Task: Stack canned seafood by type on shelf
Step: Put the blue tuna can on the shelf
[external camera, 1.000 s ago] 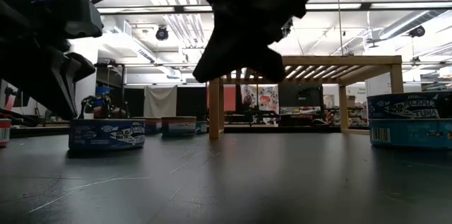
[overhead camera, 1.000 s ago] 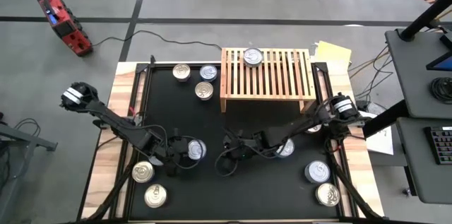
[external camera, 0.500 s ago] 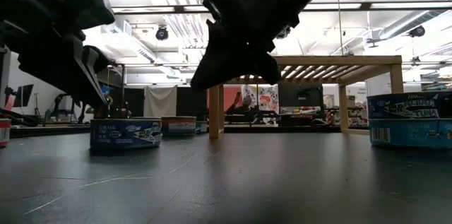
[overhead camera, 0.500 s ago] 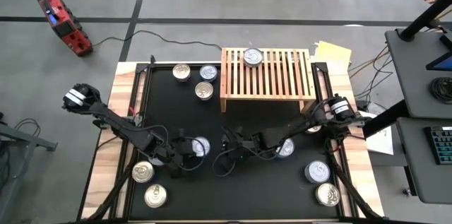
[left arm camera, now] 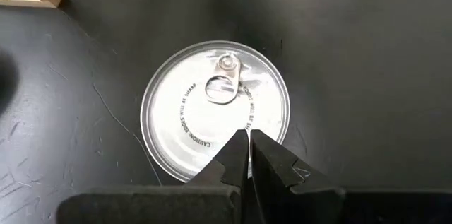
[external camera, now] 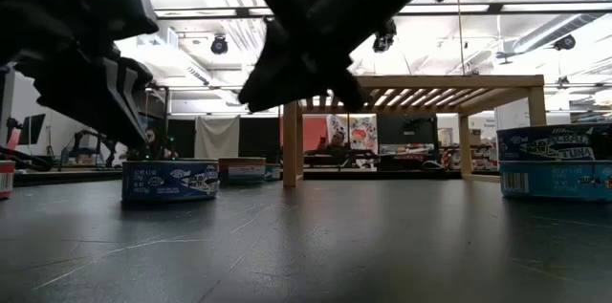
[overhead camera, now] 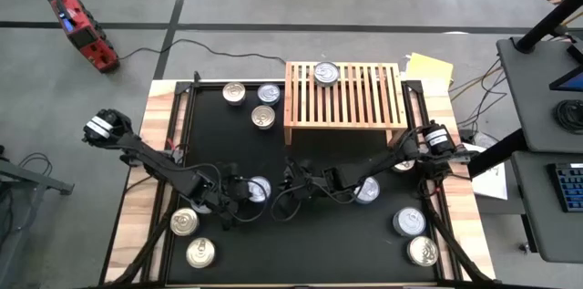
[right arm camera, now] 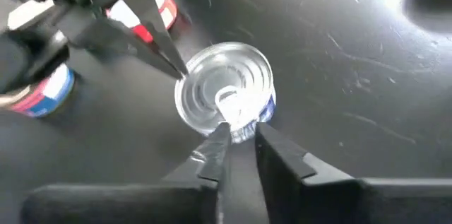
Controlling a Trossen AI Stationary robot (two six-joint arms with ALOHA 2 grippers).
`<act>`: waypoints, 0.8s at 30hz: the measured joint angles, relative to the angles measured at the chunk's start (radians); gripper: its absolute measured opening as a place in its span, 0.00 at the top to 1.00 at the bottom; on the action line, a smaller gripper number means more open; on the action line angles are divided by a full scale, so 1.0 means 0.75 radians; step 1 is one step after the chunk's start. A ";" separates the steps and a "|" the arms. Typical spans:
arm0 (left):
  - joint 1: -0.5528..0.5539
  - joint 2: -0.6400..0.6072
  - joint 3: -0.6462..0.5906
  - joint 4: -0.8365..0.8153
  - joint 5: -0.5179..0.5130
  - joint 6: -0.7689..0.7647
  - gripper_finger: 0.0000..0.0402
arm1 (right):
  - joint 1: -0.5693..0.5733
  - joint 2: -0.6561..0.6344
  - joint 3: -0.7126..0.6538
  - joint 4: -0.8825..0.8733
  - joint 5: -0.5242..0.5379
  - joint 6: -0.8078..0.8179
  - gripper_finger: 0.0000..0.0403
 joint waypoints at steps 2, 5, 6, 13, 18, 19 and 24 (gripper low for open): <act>0.000 0.015 -0.001 -0.001 0.003 -0.001 1.00 | -0.002 0.029 -0.001 0.042 -0.001 -0.005 0.77; -0.003 0.028 -0.001 -0.041 0.008 -0.022 1.00 | -0.010 0.075 0.001 0.118 -0.008 0.000 0.68; -0.003 0.030 -0.001 -0.050 0.010 -0.029 1.00 | -0.015 0.088 0.006 0.122 -0.008 0.006 0.65; -0.008 0.026 -0.002 -0.080 0.010 -0.056 1.00 | -0.054 0.150 0.038 0.121 -0.013 0.080 0.48; -0.008 0.026 -0.004 -0.083 0.010 -0.055 1.00 | -0.059 0.147 0.038 0.128 -0.015 0.088 0.38; -0.008 0.026 -0.004 -0.083 0.010 -0.054 1.00 | -0.059 0.147 0.038 0.128 -0.017 0.088 0.36; -0.009 0.026 -0.004 -0.087 0.010 -0.053 1.00 | -0.059 0.155 0.038 0.144 -0.040 0.095 0.29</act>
